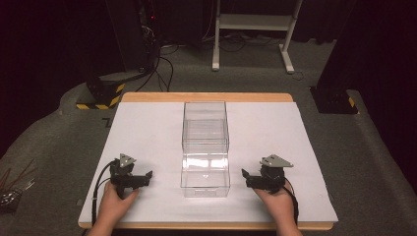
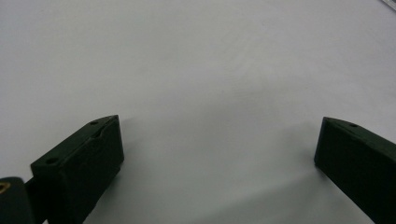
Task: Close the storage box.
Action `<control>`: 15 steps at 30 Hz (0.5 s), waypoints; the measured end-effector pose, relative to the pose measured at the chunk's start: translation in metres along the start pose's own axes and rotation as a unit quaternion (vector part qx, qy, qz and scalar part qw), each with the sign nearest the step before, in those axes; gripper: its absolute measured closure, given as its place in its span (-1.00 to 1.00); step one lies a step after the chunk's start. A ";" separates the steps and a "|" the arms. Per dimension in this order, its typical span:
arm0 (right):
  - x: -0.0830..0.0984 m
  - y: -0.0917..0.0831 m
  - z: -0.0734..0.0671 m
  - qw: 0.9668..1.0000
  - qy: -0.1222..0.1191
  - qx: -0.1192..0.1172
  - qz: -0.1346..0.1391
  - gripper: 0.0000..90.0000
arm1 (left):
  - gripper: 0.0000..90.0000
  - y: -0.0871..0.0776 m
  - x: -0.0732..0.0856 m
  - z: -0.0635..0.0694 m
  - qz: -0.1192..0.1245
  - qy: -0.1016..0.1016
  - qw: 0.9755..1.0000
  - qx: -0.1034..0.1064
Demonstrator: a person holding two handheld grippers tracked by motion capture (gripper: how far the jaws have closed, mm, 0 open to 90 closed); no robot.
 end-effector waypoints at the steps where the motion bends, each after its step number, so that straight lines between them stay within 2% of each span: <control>1: -0.001 -0.001 -0.001 1.000 -0.003 -0.002 0.003 -0.78 | -0.97 0.000 0.000 0.000 0.000 0.000 1.000 0.000; 15: -0.012 -0.017 -0.014 0.999 -0.016 -0.018 0.040 -0.78 | -0.96 0.000 0.000 0.000 0.000 0.000 1.000 0.000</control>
Point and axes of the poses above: each handheld gripper's, and its own axes: y roughly forward along the jaws, x roughly out of its underside, z roughly to its right, the point moved 8 cm from there along y, roughly forward along the jaws, and after that the axes turned 11 degrees about -z, right-handed, at the moved point
